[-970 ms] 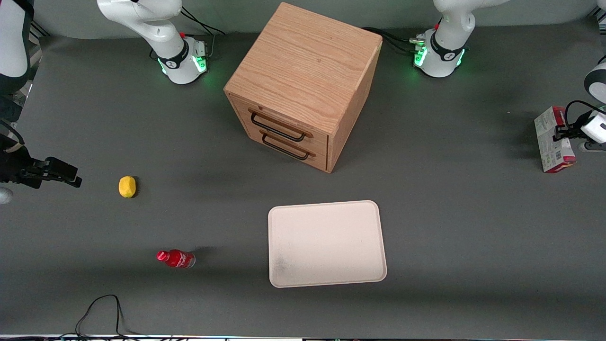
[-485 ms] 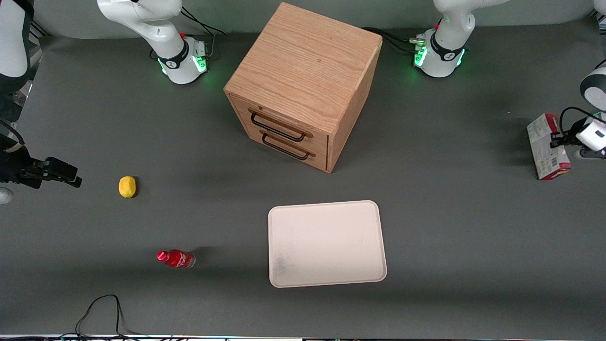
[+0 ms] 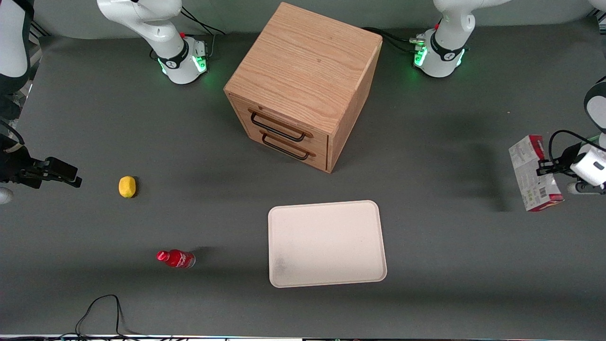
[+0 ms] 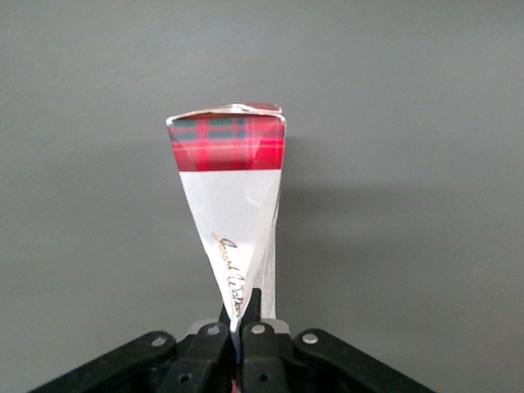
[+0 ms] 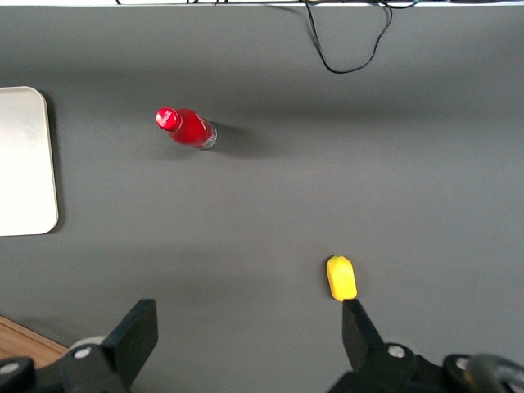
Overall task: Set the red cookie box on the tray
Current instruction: 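Carry the cookie box with the left gripper toward the cream tray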
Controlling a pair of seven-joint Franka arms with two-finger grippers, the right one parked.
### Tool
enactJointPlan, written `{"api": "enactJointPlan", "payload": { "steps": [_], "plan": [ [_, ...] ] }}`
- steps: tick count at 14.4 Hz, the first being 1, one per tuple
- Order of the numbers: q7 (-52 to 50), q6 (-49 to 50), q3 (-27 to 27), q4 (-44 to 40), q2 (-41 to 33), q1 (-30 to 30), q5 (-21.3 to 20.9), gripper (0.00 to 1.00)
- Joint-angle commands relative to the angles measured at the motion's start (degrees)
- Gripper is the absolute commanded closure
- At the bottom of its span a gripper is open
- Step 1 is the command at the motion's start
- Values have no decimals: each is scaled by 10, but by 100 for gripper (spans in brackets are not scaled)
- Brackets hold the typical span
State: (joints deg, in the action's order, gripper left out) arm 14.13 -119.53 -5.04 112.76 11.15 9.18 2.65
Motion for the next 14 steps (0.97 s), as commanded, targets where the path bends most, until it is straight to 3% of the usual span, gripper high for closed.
{"api": "enactJointPlan", "payload": {
  "steps": [1,6,9,14],
  "plan": [
    [-97,41,65,-74,32,2,-6,100],
    [-310,161,205,-256,124,-9,-82,100],
    [-411,180,214,-341,185,-83,-83,100],
    [-531,137,213,-401,257,-157,-81,100]
  ]
}}
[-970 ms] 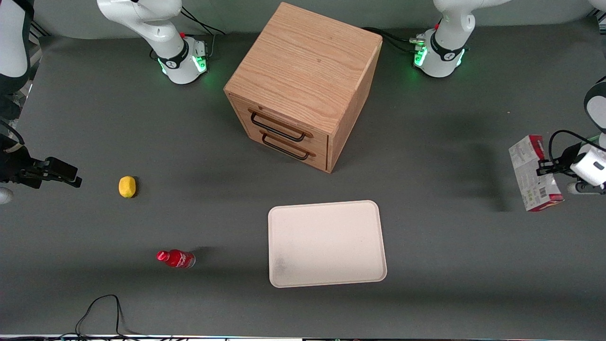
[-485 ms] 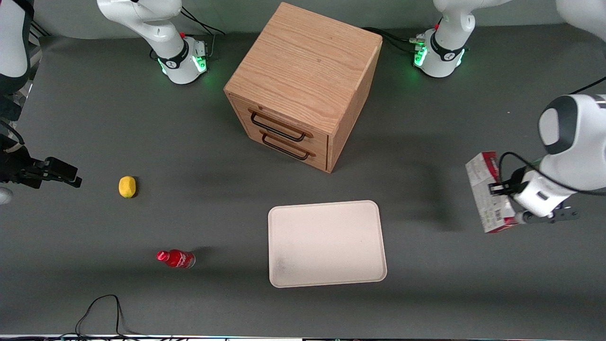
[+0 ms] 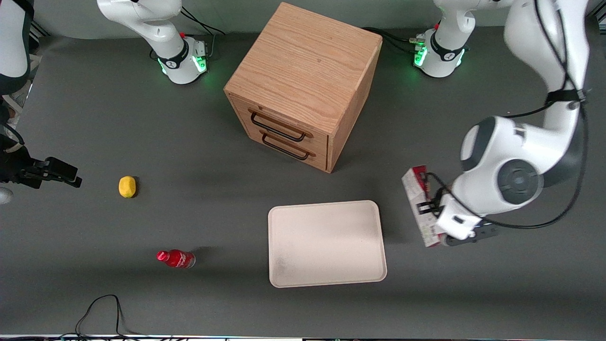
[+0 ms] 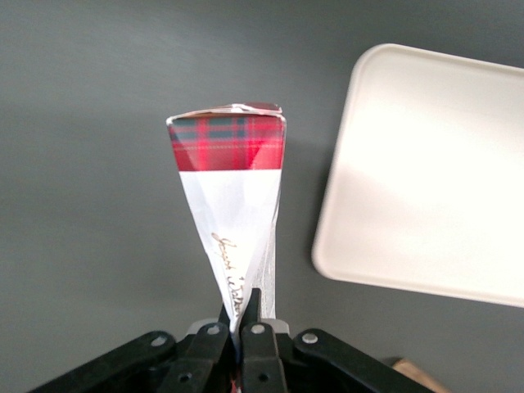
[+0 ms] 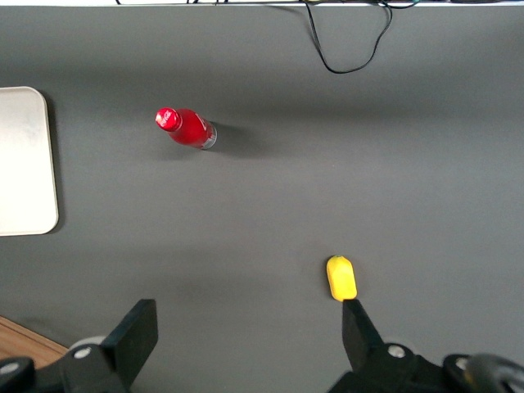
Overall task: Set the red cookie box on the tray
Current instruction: 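Carry the cookie box with the left gripper toward the cream tray, then lower the cookie box onto the tray edge and open the left gripper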
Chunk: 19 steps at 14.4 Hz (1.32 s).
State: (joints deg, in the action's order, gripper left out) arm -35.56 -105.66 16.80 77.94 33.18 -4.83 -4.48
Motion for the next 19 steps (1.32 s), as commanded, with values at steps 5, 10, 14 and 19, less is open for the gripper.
{"api": "enactJointPlan", "payload": {
  "steps": [5,10,14,19],
  "plan": [
    [-68,-77,-9,-73,94,-58,-18,100],
    [-72,-102,-14,-96,140,-89,-49,100],
    [-67,-128,-14,-115,168,-100,-72,100],
    [-62,-133,-31,-131,170,-104,-74,0]
  ]
}}
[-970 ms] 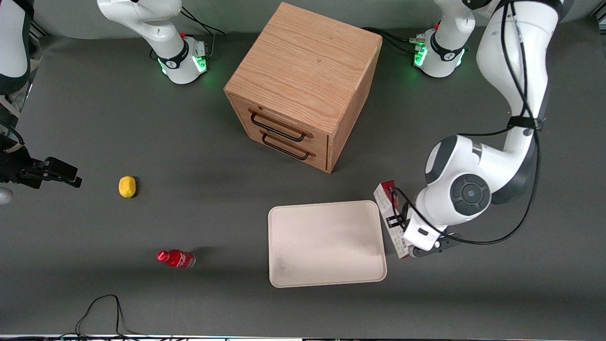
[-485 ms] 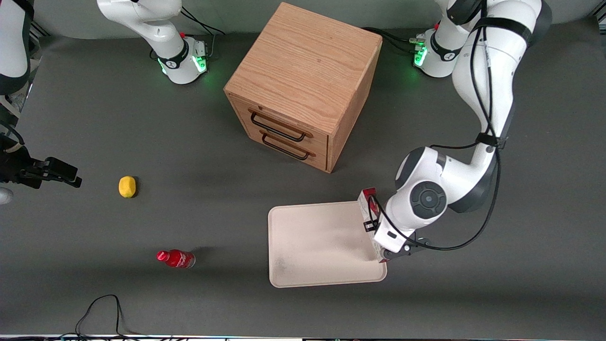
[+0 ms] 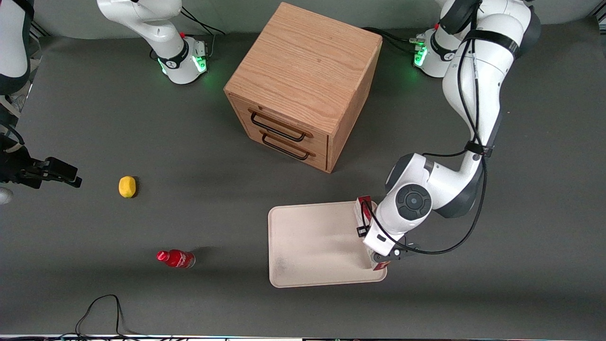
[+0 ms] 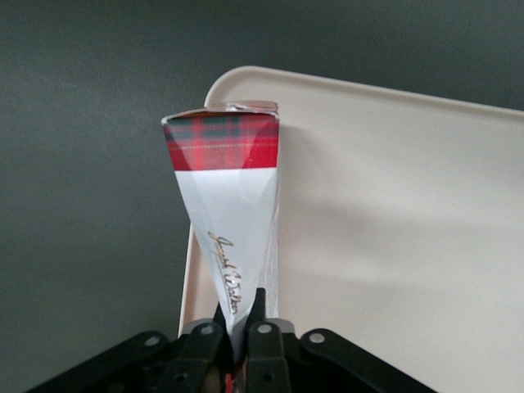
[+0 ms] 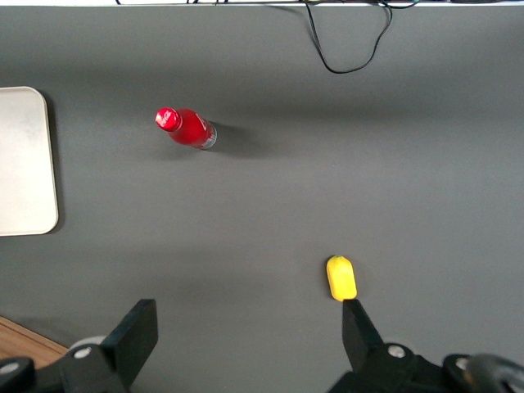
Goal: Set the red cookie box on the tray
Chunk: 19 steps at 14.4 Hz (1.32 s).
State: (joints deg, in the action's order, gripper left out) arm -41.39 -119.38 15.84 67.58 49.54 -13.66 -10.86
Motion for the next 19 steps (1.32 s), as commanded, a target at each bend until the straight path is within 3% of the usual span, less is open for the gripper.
{"api": "enactJointPlan", "payload": {
  "steps": [1,8,12,19],
  "plan": [
    [-5,5,-28,-27,5,-22,-9,0],
    [3,115,-22,-39,-40,39,14,0],
    [140,186,-20,-12,-103,122,47,0],
    [357,86,-20,314,-344,272,76,0]
  ]
}}
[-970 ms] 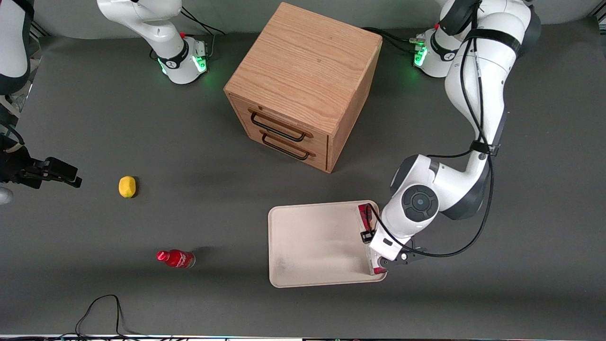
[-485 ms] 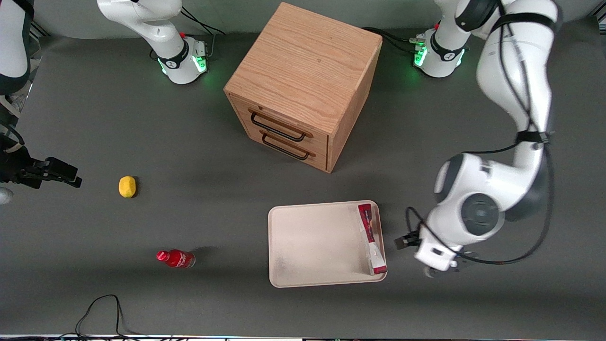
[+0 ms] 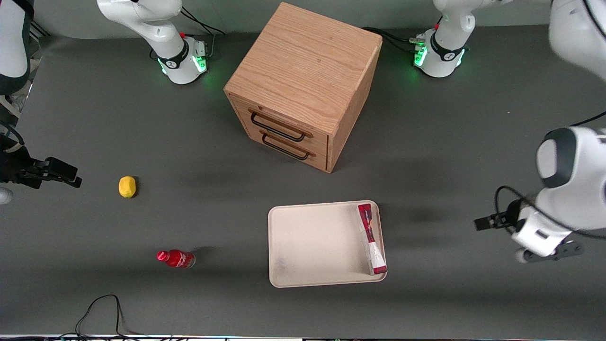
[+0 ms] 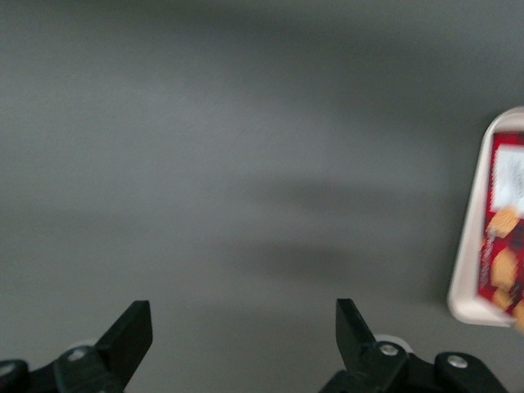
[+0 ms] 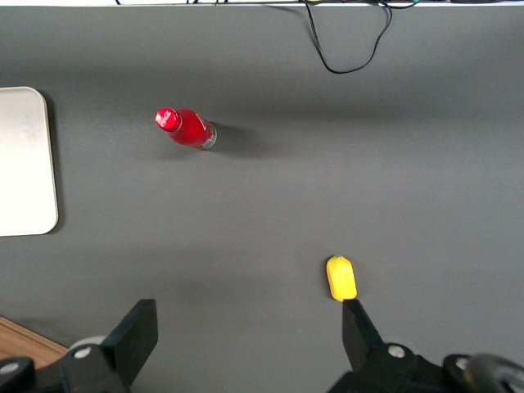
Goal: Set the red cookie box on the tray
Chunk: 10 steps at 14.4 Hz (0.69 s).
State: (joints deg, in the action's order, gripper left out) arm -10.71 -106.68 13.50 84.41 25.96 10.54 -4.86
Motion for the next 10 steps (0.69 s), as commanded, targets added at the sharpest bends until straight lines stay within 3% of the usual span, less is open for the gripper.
{"api": "enactJointPlan", "payload": {
  "steps": [1,5,7,10],
  "plan": [
    [57,-50,3,187,-142,43,18,0],
    [58,46,0,204,-216,46,40,0],
    [88,104,1,161,-217,45,43,0],
    [120,109,4,130,-207,30,54,0]
  ]
}}
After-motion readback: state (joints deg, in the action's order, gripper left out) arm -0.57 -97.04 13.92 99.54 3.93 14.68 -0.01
